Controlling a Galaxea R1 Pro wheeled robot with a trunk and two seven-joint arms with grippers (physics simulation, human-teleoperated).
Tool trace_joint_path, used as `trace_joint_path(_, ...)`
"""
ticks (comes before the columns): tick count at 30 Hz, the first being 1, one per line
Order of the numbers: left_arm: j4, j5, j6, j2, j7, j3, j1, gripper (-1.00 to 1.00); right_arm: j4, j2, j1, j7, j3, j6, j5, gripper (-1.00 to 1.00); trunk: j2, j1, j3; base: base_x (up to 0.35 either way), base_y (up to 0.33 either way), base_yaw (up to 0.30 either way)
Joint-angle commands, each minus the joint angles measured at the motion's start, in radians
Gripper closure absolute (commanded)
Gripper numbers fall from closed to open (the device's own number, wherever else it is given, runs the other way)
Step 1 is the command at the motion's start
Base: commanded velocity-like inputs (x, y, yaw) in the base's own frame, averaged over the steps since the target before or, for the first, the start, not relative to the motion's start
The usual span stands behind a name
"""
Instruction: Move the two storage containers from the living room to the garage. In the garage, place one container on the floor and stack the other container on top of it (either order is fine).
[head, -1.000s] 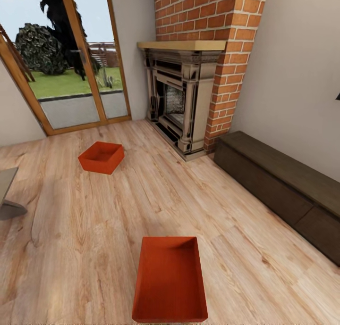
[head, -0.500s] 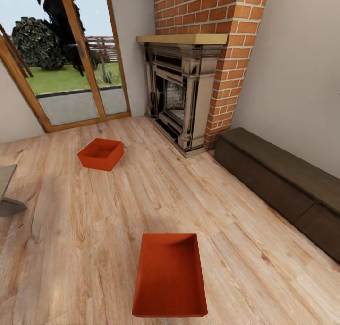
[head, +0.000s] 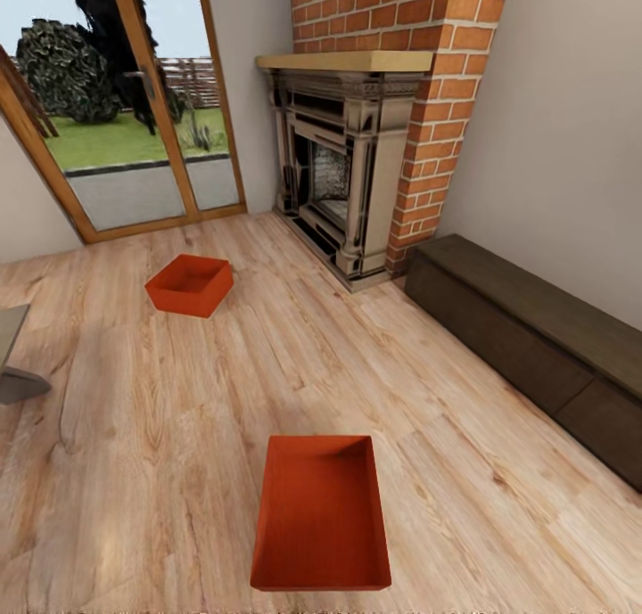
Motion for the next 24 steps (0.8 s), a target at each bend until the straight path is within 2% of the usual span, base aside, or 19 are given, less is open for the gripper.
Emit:
trace_joint_path(1, -0.001, 0.0, 0.004, -0.001, 0.001, 0.006, 0.0, -1.0, 0.003, 0.001, -0.001, 0.004, 0.008, -0.006, -0.01, -1.0, 0.0, 0.0, -0.002, 0.0, 0.0, 0.0)
trace_joint_path(24, -0.001, 0.0, 0.004, -0.001, 0.001, 0.006, 0.0, -1.0, 0.003, 0.003, -0.001, -0.002, 0.003, -0.004, -0.012, -1.0, 0.0, 0.0, -0.039, 0.0, 0.0, 0.0)
